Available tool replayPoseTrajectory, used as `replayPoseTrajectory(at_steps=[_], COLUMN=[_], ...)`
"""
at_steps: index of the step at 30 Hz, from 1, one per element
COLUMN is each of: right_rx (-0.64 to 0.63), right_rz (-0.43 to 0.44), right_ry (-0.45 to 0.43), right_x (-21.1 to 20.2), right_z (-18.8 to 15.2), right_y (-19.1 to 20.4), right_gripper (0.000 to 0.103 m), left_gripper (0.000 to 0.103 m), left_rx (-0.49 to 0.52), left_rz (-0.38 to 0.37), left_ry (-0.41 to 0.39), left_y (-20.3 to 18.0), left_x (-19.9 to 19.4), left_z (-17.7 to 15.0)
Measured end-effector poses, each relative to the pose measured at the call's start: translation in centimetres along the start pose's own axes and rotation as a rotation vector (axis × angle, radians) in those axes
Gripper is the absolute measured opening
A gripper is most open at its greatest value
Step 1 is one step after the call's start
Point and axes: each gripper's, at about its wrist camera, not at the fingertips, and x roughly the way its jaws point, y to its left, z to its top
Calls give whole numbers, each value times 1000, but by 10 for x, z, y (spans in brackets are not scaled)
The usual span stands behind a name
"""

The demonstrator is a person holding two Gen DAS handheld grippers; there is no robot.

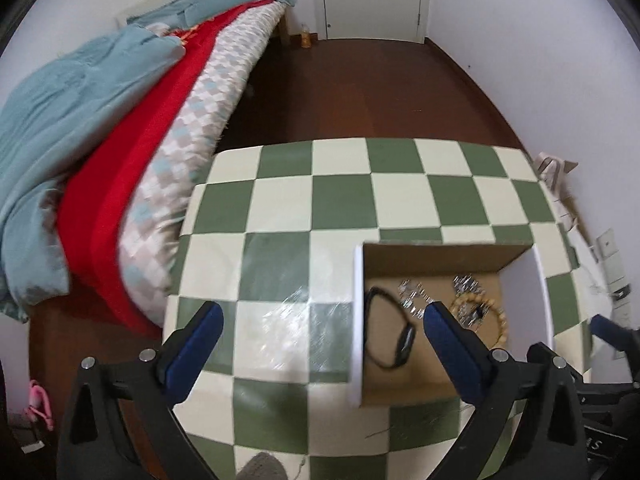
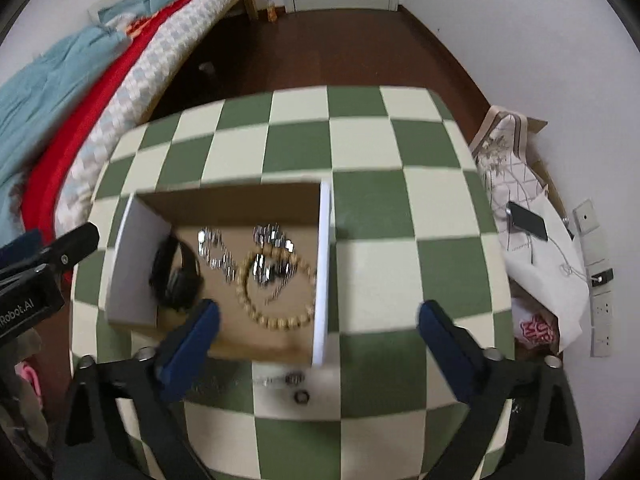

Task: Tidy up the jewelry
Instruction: 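Carry the ring and stud over the white box and open both tools, then withdraw both tools from the box back toward the table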

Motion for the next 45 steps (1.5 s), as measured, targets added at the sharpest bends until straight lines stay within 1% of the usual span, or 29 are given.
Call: replayPoseTrajectory(at_steps=[3, 8, 11, 14, 17, 21, 25, 33, 40, 42, 45], right_rx=[-14, -16, -11, -13, -15, -19, -21, -5, 14, 20, 19], right_rz=[-19, -40, -48, -59, -65, -81, -91, -97, -67, -42, -9], right_ry=[6, -27, -67, -116, -156, -208, -256, -342, -368, -366, -346], right_x=[-2, -21, -42, -69, -94, -128, -163, -232, -263, -265, -251], right_z=[-13, -27, -34, -42, -50, -62, -72, -90, -104, -107, -110], right_y=[4, 11, 12, 14, 15, 18, 18, 14, 12, 9, 6], right_gripper=[103, 103, 103, 103, 103, 103, 103, 103, 103, 103, 103], left_gripper=[102, 102, 102, 102, 102, 102, 102, 102, 102, 102, 102], left_rx=[17, 25, 28, 27, 19, 3, 12, -3, -42, -59, -66], left_rz=[30, 53, 59, 88, 95, 81, 70, 47, 55, 57, 73], left_ry=[-13, -42, -71, -97, -134, -167, -207, -271, -294, -289, -269], left_y=[-1, 1, 1, 2, 3, 5, 3, 7, 16, 19, 20], left_x=[-7, -27, -48, -69, -93, -122, -155, -208, -226, -223, -210], left_z=[-13, -28, -37, -44, -53, -62, -71, -80, -88, -91, -93])
